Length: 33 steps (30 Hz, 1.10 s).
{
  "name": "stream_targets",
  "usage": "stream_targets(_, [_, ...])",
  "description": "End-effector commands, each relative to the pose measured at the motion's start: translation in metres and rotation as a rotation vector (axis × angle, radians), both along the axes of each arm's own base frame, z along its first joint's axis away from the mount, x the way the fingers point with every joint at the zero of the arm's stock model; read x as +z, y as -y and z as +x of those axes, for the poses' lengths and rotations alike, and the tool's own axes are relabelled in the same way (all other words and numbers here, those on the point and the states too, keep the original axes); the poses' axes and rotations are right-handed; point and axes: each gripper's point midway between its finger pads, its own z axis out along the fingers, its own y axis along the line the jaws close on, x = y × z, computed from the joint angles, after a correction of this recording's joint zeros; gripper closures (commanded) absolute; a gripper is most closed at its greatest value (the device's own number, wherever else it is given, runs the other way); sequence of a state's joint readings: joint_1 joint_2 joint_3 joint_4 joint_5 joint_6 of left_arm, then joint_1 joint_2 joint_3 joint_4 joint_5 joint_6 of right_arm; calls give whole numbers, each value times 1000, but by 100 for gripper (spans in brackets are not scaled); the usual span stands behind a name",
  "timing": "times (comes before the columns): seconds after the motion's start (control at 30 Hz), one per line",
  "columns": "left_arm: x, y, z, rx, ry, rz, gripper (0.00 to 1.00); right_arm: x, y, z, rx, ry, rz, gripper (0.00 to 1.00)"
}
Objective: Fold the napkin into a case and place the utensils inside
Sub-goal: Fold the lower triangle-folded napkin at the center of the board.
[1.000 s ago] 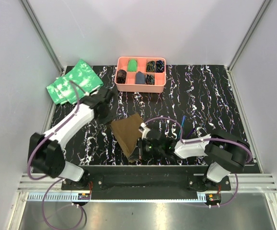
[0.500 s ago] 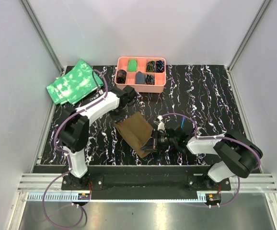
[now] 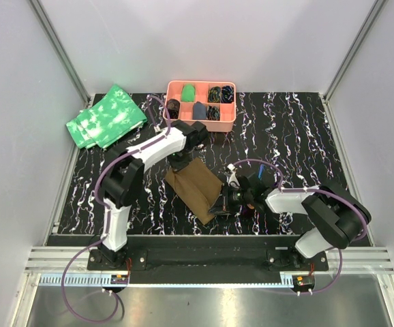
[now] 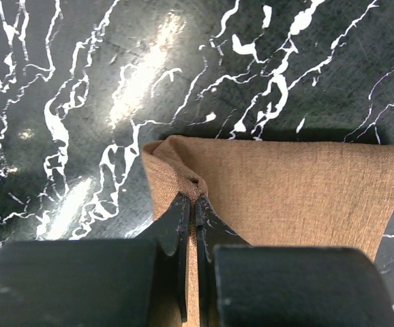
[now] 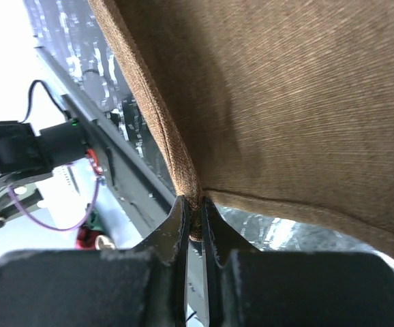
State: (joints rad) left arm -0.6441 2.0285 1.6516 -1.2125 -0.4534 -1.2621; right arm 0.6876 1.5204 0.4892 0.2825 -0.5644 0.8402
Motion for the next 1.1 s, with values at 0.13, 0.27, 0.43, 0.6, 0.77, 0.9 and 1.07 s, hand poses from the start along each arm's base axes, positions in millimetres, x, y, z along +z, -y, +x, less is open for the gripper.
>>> stream_targets(0.13, [0, 4, 30, -6, 93, 61, 100, -24, 16, -10, 39, -34, -117, 100])
stream_targets(0.27, [-6, 6, 31, -33, 85, 64, 100, -28, 18, -10, 43, -35, -138, 98])
stream_targets(0.43, [-12, 8, 32, -54, 85, 60, 100, -27, 22, -2, 54, 8, -189, 85])
stream_targets(0.6, [-17, 10, 30, -83, 85, 44, 100, -5, 29, 10, 45, 77, -256, 68])
stream_targets(0.77, [-22, 12, 25, -106, 79, 43, 100, 10, 36, 26, 49, 156, -334, 47])
stream_targets(0.9, [-23, 18, 23, -136, 78, 28, 100, 19, 24, 35, 93, 195, -311, 38])
stream_targets(1.07, [-19, 19, 25, -164, 97, 17, 100, 14, 9, 50, 129, 196, -301, 38])
